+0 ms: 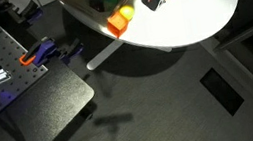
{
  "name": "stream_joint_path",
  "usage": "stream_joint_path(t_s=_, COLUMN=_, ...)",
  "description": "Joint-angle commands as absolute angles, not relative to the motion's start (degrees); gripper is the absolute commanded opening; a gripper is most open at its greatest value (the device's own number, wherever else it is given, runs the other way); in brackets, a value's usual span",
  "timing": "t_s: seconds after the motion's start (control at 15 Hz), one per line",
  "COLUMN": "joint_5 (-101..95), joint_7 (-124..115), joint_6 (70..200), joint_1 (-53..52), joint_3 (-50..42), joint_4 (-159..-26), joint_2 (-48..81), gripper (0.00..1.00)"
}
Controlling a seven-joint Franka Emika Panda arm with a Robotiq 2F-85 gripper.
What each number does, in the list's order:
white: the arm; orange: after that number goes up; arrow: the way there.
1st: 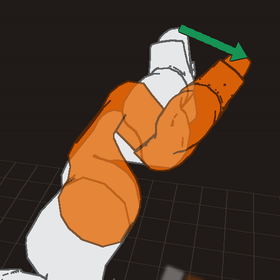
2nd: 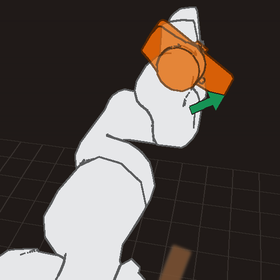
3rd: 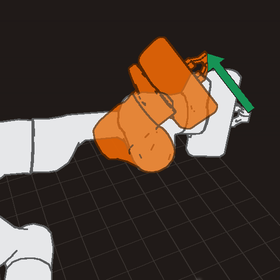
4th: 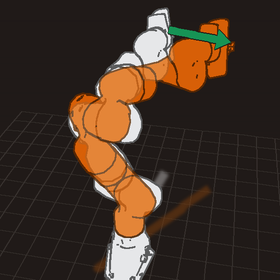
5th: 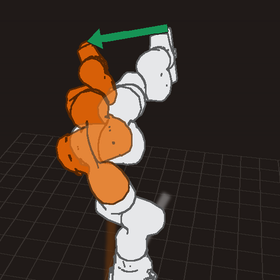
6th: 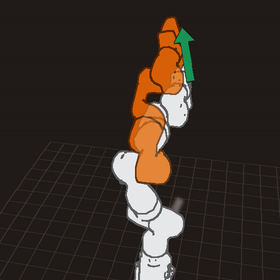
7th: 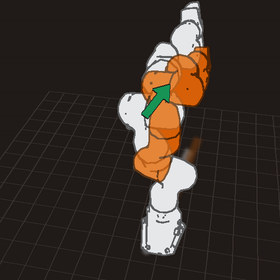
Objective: Pick up the block with the letter d on it and put it on the table
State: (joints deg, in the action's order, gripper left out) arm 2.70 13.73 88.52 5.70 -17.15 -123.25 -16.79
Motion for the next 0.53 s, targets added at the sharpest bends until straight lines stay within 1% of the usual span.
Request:
stream_joint_path(t_s=0.0, joint_5=3.03, joint_7=14.11, joint_6=88.39, joint_1=7.26, joint_3=-15.80, joint_4=-123.09, joint_2=-16.64, gripper=1.00)
stream_joint_path(t_s=0.47, joint_5=2.99, joint_7=14.12, joint_6=89.04, joint_1=7.40, joint_3=-15.53, joint_4=-123.12, joint_2=-15.97, gripper=1.00)
